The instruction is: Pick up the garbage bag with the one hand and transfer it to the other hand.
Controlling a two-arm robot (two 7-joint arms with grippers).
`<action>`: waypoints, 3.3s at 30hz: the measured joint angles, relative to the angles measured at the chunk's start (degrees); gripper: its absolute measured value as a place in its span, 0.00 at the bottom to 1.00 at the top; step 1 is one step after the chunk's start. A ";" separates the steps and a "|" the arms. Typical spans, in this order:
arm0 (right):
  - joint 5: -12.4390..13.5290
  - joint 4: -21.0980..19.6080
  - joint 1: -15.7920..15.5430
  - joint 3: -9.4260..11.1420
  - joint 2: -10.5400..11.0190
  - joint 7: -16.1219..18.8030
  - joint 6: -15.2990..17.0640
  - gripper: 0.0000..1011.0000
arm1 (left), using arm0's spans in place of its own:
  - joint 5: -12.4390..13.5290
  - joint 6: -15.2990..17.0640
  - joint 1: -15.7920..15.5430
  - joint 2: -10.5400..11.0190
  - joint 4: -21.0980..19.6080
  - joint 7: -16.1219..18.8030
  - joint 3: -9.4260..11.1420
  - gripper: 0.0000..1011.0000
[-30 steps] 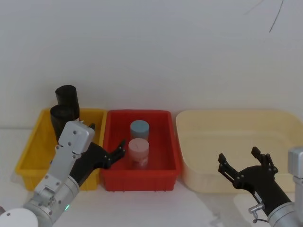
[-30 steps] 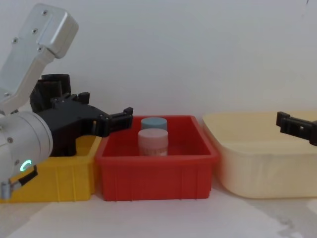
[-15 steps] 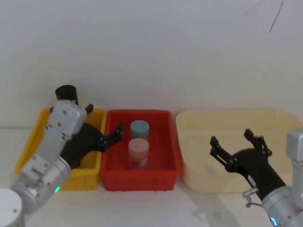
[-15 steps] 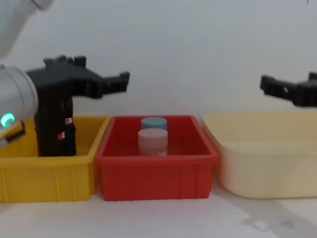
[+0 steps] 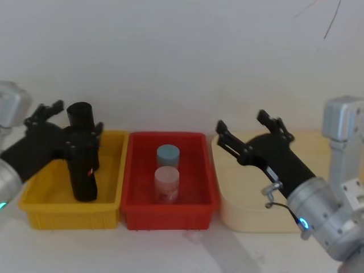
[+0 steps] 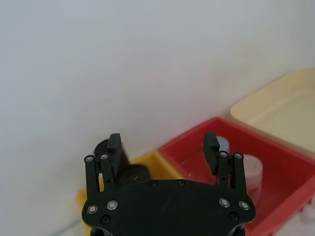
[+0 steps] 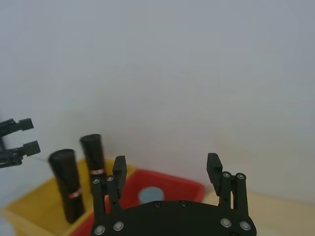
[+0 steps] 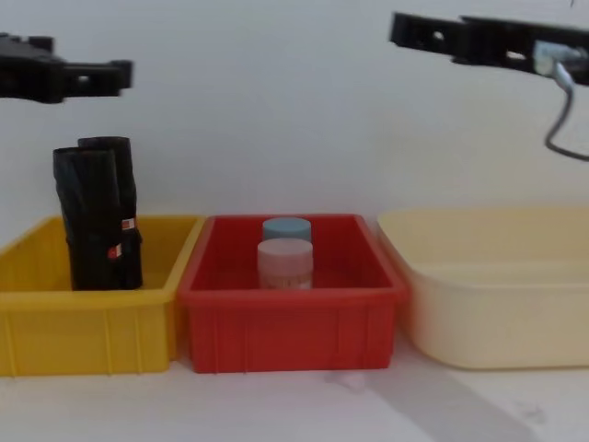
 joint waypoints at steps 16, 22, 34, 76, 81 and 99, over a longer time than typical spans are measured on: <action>0.32 7.04 8.72 -5.02 -1.69 4.22 5.22 0.99 | -8.76 5.00 5.46 4.19 1.32 -4.75 -8.58 0.99; 0.16 10.17 10.29 -6.04 -1.98 5.49 5.68 0.99 | -10.17 5.69 2.09 3.55 5.88 -6.53 -7.18 0.99; 0.56 15.16 12.21 -7.04 -2.39 7.20 5.74 0.99 | -11.57 6.56 -4.61 1.17 13.42 -9.08 -3.49 0.99; 0.92 28.63 18.46 -11.42 -3.91 11.56 5.72 0.99 | -13.11 7.97 -16.64 -1.10 28.23 -18.14 4.92 0.99; 0.46 30.64 19.61 -12.16 -4.09 12.69 5.54 0.99 | -13.11 7.99 -16.81 -1.13 28.45 -18.26 5.05 0.99; -0.55 37.34 23.55 -14.60 -5.25 16.12 4.95 0.99 | -13.10 8.02 -17.08 -1.14 28.82 -18.47 5.26 0.99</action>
